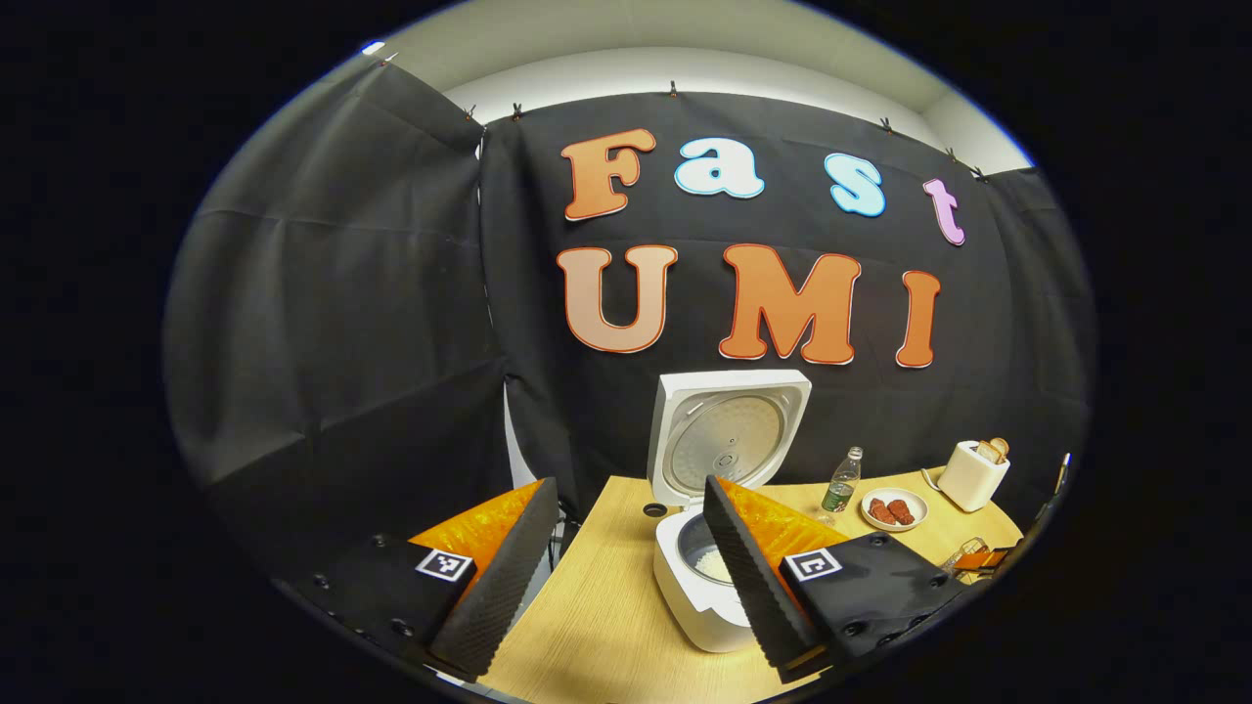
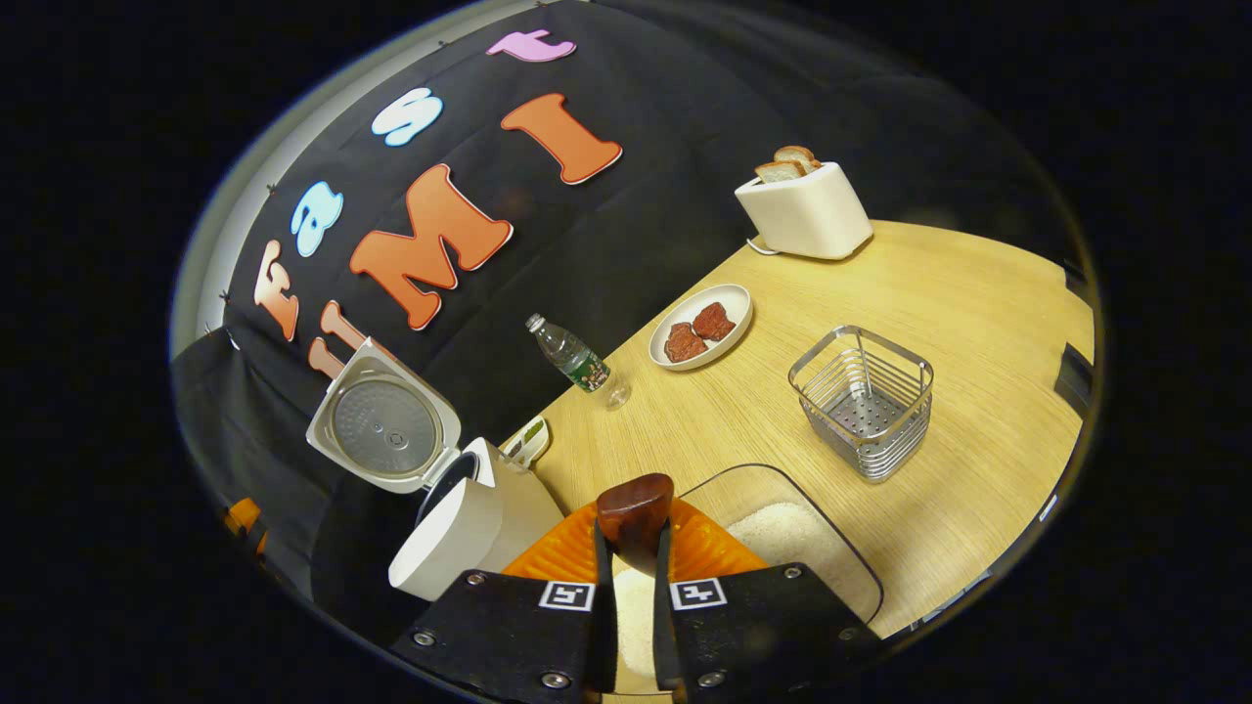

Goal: Close the left gripper, press the button to open the rice cooker; take a wooden spoon from the chopstick holder with the right hand, scoop a spoonful of rice and pour it into the rice cooker, then put the wooden spoon back into the chopstick holder.

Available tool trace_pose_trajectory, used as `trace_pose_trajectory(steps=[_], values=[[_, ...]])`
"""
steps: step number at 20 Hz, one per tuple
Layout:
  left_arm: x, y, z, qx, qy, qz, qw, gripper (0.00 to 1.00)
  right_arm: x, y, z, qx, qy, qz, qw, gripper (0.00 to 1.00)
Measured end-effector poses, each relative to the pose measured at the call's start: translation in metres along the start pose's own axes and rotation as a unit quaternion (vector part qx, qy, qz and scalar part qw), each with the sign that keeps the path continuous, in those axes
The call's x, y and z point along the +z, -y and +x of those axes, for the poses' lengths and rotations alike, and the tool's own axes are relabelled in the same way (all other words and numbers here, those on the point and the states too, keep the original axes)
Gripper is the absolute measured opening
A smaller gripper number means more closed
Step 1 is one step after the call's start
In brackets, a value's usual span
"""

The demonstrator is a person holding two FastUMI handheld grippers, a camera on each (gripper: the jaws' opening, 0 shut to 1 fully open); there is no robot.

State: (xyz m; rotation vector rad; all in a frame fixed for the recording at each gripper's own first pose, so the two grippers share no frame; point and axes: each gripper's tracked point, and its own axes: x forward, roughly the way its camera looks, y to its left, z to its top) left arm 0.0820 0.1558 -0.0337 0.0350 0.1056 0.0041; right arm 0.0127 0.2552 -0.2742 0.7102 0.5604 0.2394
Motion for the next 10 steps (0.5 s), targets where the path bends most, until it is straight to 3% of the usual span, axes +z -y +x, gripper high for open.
trace_pose_trajectory(steps=[10], values=[[0.0052, 0.0043, -0.0026, -0.006, 0.008, -0.009, 1.000, 0.99, -0.0063, -0.0043, 0.0019, 0.025, -0.021, 0.102, 0.994, 0.14]])
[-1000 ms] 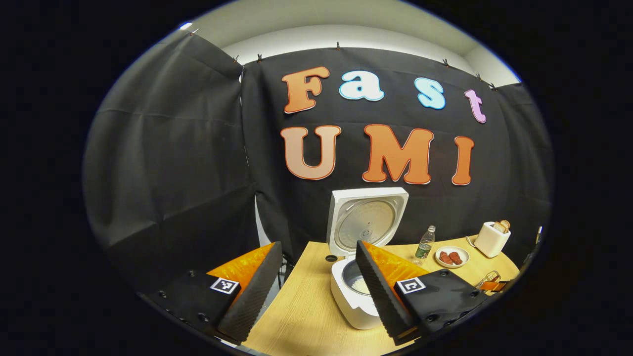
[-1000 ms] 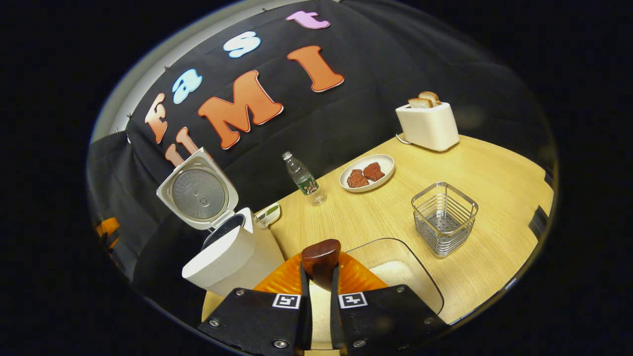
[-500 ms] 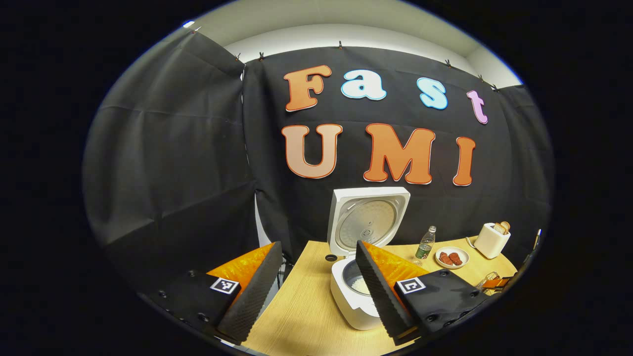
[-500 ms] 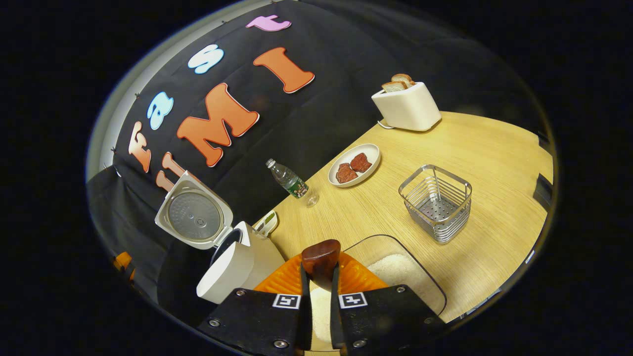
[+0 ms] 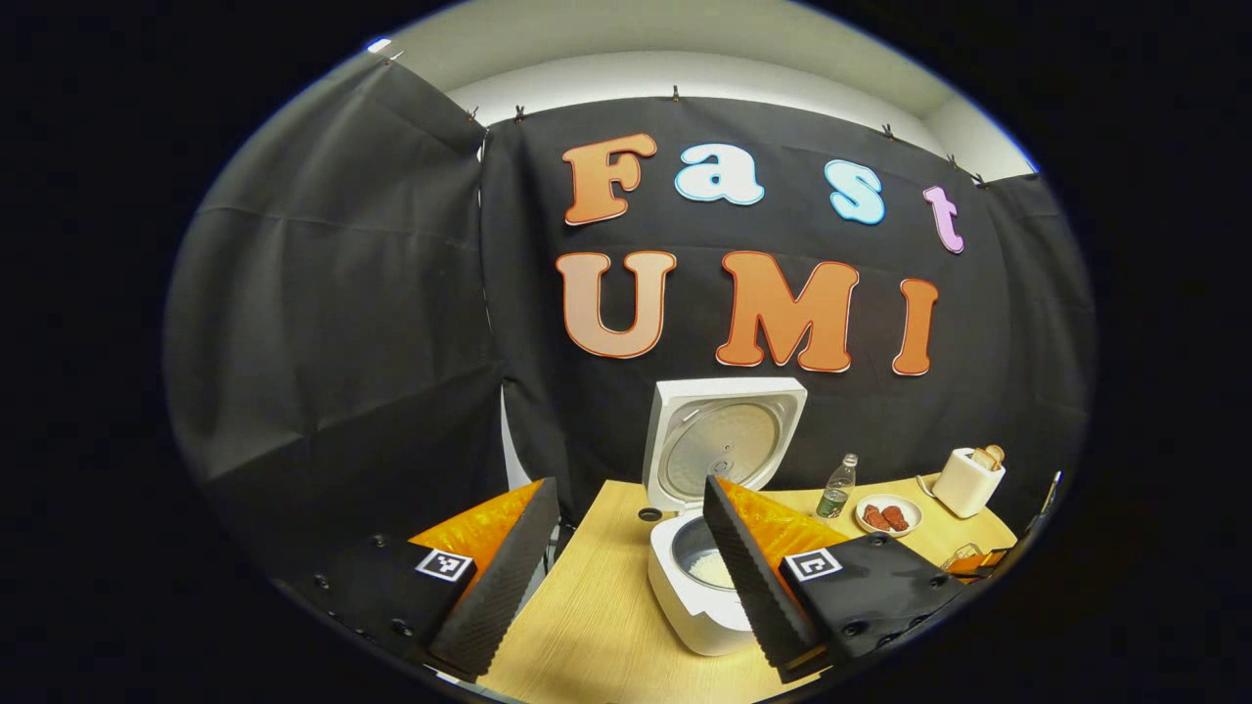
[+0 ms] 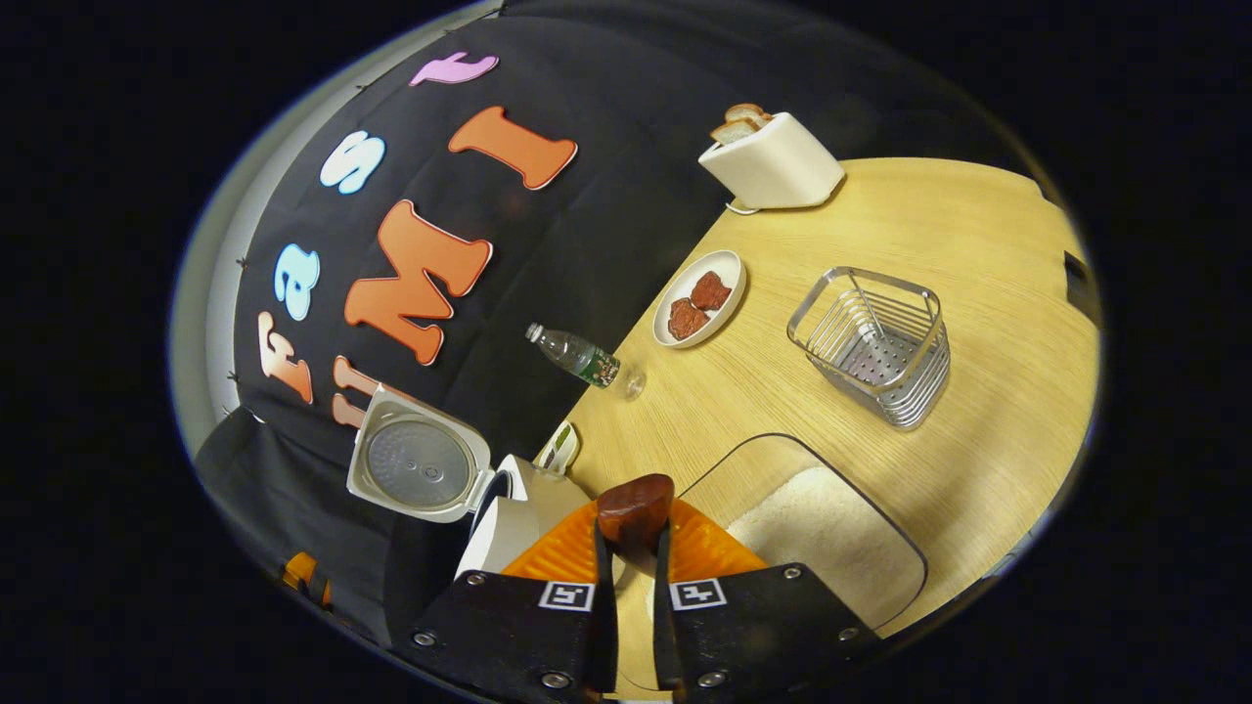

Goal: Close the left gripper, press the button to open the rice cooker; take a wooden spoon from the chopstick holder with the right hand, scoop a spoonful of rice and pour it into the rice cooker, then put the wooden spoon back into the chopstick holder.

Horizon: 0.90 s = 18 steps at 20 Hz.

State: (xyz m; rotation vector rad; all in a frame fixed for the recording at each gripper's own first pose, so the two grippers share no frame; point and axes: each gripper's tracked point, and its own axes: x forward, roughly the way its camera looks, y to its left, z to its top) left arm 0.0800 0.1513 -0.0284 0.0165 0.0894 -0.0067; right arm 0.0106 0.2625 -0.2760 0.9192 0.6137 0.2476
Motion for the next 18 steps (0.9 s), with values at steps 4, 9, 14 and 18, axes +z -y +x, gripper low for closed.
trace_pose_trajectory(steps=[4, 9, 14, 18], values=[[0.001, 0.002, -0.003, 0.000, 0.000, 0.000, 1.000, 1.00, 0.006, 0.010, -0.005, -0.016, -0.008, 0.050, 0.999, 0.10], [0.004, -0.001, -0.006, 0.004, 0.004, 0.003, 1.000, 1.00, 0.033, 0.011, -0.021, -0.001, 0.007, 0.126, 0.992, 0.14], [0.003, 0.002, -0.008, 0.006, 0.004, 0.000, 1.000, 1.00, 0.057, 0.012, -0.034, -0.008, 0.021, 0.139, 0.990, 0.14], [0.005, 0.004, -0.008, 0.004, 0.007, -0.003, 1.000, 1.00, 0.076, -0.006, -0.045, 0.011, 0.019, 0.162, 0.986, 0.14]])
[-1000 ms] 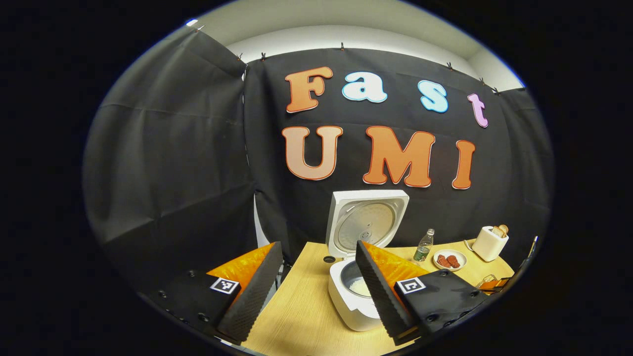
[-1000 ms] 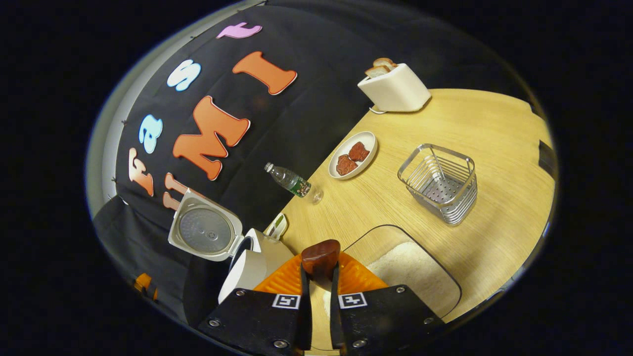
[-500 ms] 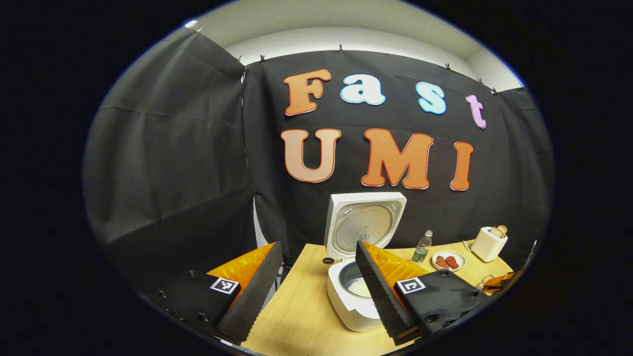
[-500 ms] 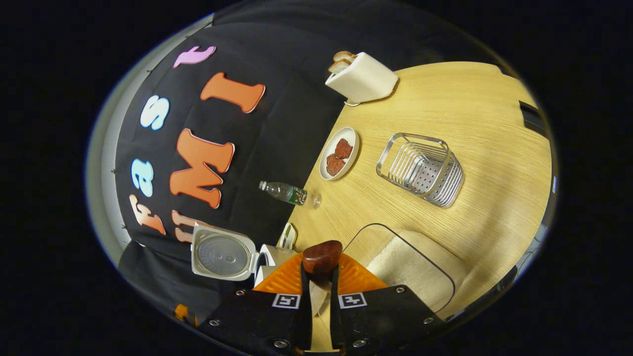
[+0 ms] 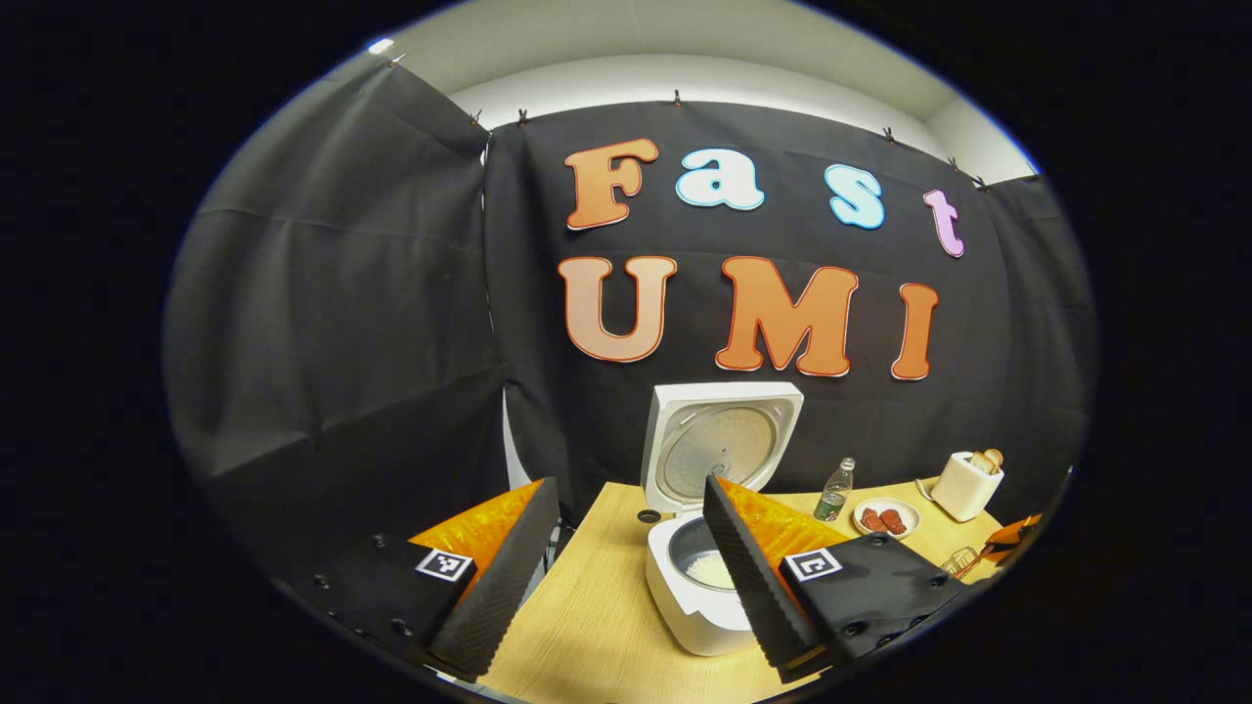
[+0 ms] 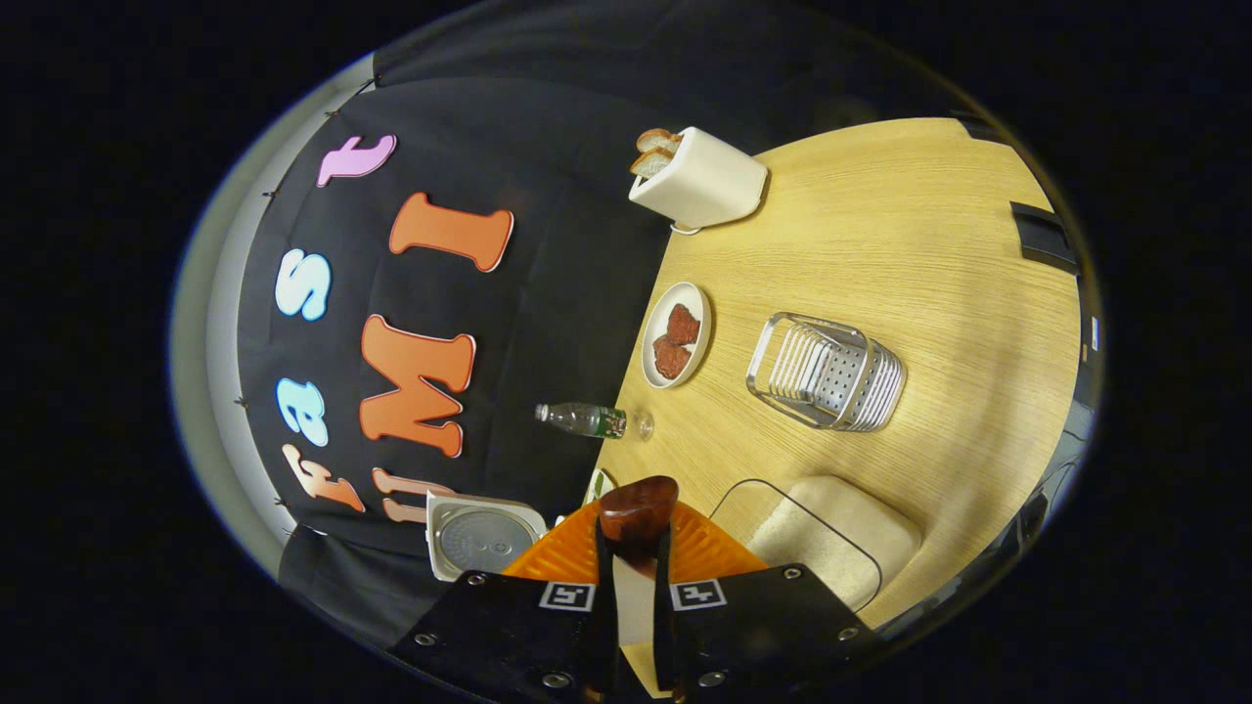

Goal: Close the left gripper, press the button to open the rice cooker; take a wooden spoon from the chopstick holder with the right hand, scoop a spoonful of rice and pour it into the rice cooker, then put the wooden spoon back into the chopstick holder.

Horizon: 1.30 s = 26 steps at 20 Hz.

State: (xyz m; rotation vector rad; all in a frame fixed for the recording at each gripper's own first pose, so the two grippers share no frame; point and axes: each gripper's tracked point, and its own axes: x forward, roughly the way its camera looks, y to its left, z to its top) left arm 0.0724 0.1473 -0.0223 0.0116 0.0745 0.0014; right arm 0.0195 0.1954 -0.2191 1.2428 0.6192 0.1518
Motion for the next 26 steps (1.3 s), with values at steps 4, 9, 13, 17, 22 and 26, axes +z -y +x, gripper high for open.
trace_pose_trajectory(steps=[4, 9, 13, 17, 22, 26], values=[[0.003, 0.002, 0.003, 0.000, 0.004, 0.000, 1.000, 0.99, 0.005, -0.016, -0.002, 0.008, -0.004, 0.005, 1.000, 0.14], [0.002, 0.007, 0.006, -0.005, 0.005, -0.002, 1.000, 1.00, 0.001, -0.041, 0.000, 0.017, -0.028, 0.025, 0.999, 0.14], [0.001, 0.012, 0.011, -0.012, 0.006, 0.005, 1.000, 0.99, -0.007, -0.071, 0.009, 0.034, -0.048, 0.017, 0.998, 0.14], [0.011, 0.016, 0.010, -0.018, 0.022, 0.015, 0.999, 0.99, -0.017, -0.110, 0.019, 0.063, -0.070, 0.032, 0.995, 0.10], [0.013, 0.017, 0.011, -0.031, 0.023, 0.014, 0.999, 0.98, -0.041, -0.156, 0.045, 0.086, -0.111, 0.027, 0.990, 0.14], [0.012, 0.012, 0.010, -0.025, 0.026, 0.016, 0.999, 0.99, -0.063, -0.189, 0.071, 0.104, -0.132, 0.042, 0.985, 0.14]])
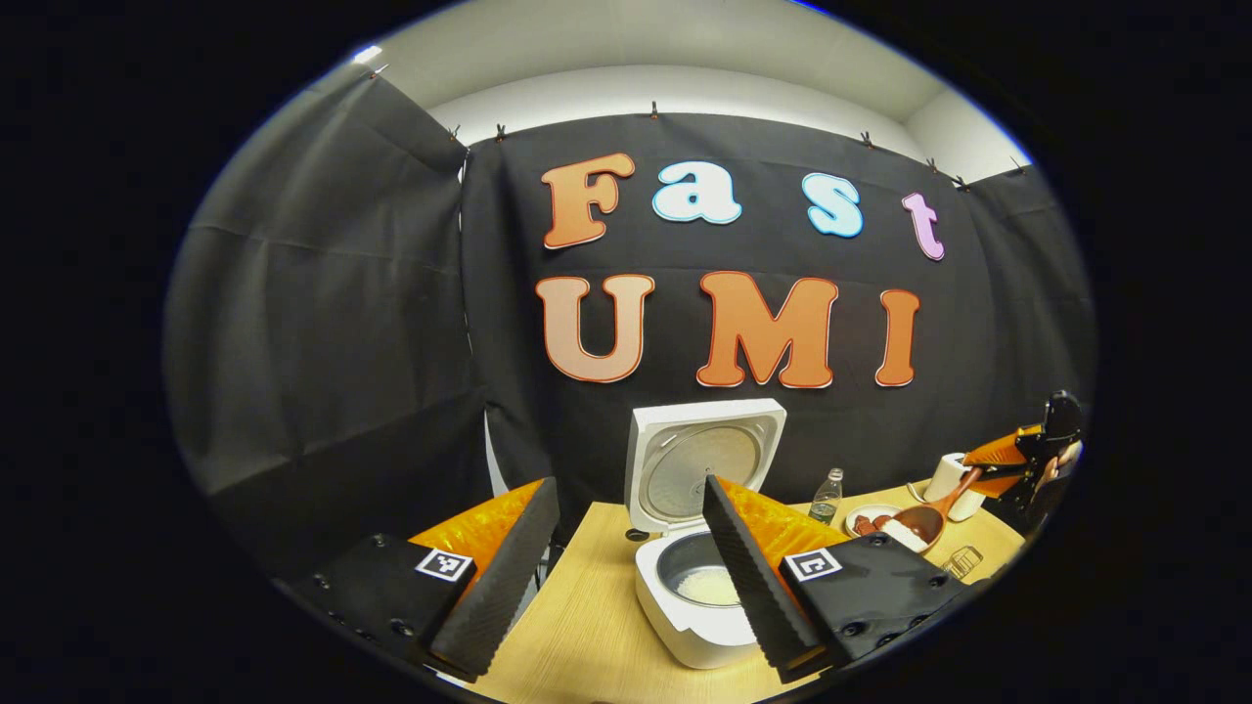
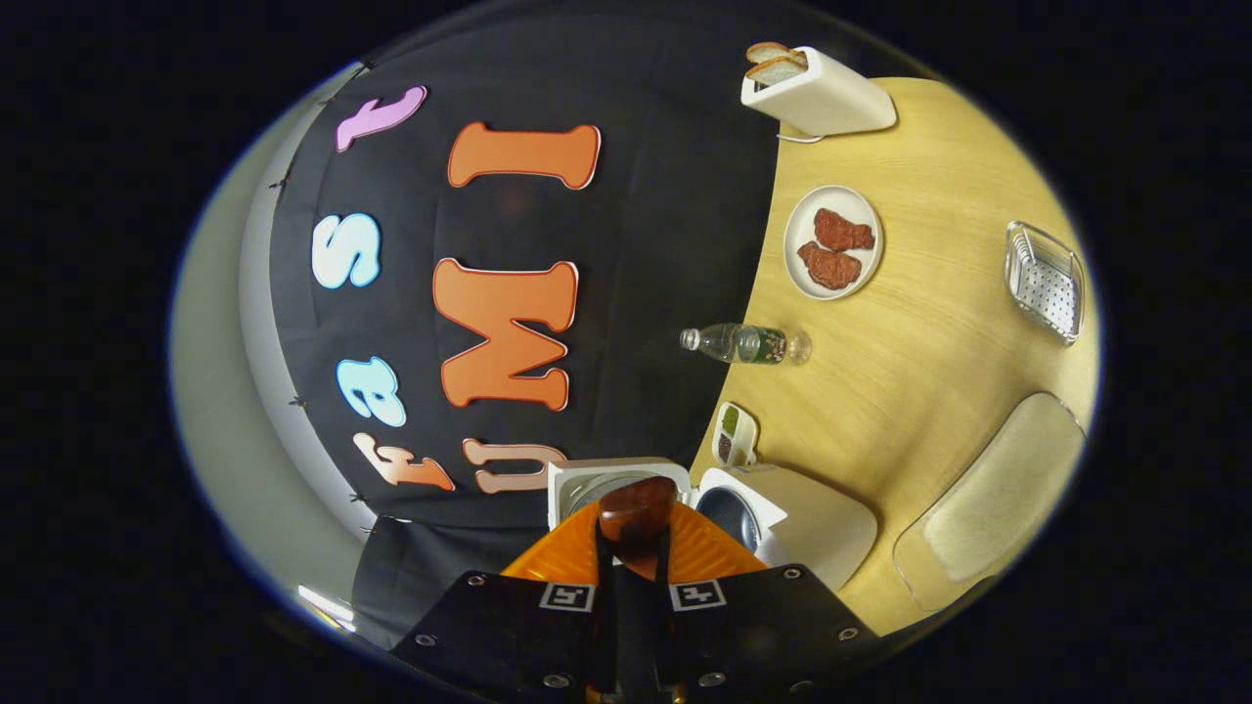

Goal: Close the left gripper, press the button to open the rice cooker; take a wooden spoon from the chopstick holder with the right hand, scoop a spoonful of rice and pour it into the rice cooker, then put the wooden spoon back into the chopstick holder.

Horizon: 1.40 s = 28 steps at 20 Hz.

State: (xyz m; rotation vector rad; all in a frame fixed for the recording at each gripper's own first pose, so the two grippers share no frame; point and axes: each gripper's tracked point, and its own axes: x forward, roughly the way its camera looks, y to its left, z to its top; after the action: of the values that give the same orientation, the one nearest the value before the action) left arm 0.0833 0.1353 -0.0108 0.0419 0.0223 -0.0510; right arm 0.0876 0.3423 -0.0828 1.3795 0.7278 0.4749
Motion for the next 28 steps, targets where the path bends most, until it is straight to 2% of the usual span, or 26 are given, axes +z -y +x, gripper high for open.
trace_pose_trajectory(steps=[7, 8, 9, 13, 18, 28], values=[[0.001, -0.003, 0.000, -0.005, 0.007, -0.005, 1.000, 1.00, -0.019, -0.022, 0.063, 0.006, 0.002, -0.006, 1.000, 0.14], [0.001, -0.003, 0.000, -0.004, 0.008, -0.001, 1.000, 1.00, -0.021, -0.024, 0.070, 0.007, 0.004, -0.009, 1.000, 0.09], [0.001, -0.003, -0.001, -0.004, 0.008, 0.002, 1.000, 1.00, -0.024, -0.027, 0.078, 0.009, 0.006, -0.011, 1.000, 0.14], [-0.002, -0.010, 0.001, -0.004, 0.005, -0.001, 1.000, 1.00, -0.039, -0.038, 0.109, 0.023, 0.009, -0.019, 1.000, 0.14], [-0.002, -0.017, -0.001, -0.010, -0.002, -0.015, 1.000, 1.00, -0.046, -0.030, 0.134, -0.001, 0.037, -0.105, 0.994, 0.14], [-0.001, -0.029, 0.000, -0.002, 0.000, -0.007, 1.000, 1.00, -0.057, -0.044, 0.141, 0.001, 0.055, -0.224, 0.973, 0.14]])
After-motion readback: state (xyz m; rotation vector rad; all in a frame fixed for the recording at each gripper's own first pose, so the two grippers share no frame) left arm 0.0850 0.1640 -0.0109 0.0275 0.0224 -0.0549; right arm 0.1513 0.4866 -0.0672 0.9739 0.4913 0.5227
